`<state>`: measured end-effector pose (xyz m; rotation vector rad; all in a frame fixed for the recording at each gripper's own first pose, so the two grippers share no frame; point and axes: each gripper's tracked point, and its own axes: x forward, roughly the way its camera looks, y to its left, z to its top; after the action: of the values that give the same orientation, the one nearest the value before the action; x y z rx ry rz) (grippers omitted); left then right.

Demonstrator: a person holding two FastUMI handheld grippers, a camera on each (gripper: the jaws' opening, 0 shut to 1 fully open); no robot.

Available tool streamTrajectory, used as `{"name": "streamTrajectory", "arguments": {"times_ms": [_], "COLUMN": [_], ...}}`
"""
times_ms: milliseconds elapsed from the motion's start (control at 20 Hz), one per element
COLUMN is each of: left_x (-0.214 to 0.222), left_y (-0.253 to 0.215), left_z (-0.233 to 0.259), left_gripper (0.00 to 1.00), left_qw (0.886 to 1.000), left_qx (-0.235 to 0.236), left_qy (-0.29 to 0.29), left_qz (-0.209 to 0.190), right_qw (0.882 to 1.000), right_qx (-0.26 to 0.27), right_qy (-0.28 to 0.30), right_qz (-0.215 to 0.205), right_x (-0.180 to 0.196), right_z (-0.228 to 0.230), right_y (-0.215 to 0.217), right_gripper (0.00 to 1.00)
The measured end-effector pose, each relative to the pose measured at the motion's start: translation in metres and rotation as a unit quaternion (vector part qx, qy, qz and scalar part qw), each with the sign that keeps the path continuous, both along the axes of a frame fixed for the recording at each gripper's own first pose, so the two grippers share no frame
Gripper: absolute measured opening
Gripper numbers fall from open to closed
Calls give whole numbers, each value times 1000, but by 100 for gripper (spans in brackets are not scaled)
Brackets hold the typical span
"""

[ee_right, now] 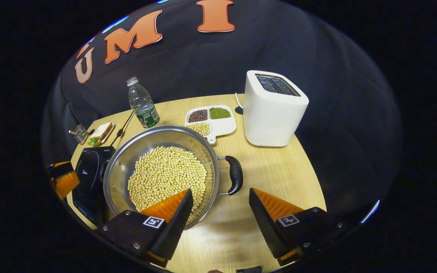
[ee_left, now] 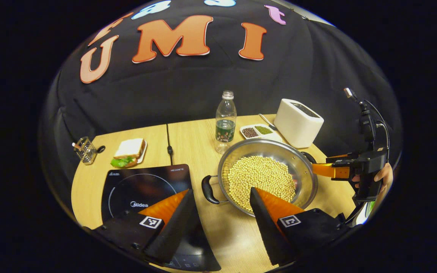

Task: First push the handle of the pot to place it horizontally, then grasp the pot with both hands and set it on the induction cooktop.

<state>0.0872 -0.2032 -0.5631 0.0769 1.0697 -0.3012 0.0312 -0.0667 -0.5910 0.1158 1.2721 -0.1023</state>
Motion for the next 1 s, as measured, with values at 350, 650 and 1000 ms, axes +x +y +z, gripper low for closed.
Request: {"name": "streamTrajectory", "arguments": {"times_ms": [350, 650, 1000], "left_x": [16, 25, 36], "left_y": [2, 5, 4], "left_z": [-65, -95, -118], "left_gripper": [96, 97, 86], "left_qw": [998, 996, 997], "left_qx": [16, 28, 22], "left_qy": [59, 68, 61], "left_qz": [34, 42, 42], "right_qw": [1000, 1000, 999], "right_qx": [-2, -5, -27], "right_qy": [11, 19, -3], "right_qz": [6, 16, 28], "right_x": [9, 13, 23], "right_z": [-24, -49, -64], "right_y": [-3, 1, 1], "right_gripper": [94, 94, 94]}}
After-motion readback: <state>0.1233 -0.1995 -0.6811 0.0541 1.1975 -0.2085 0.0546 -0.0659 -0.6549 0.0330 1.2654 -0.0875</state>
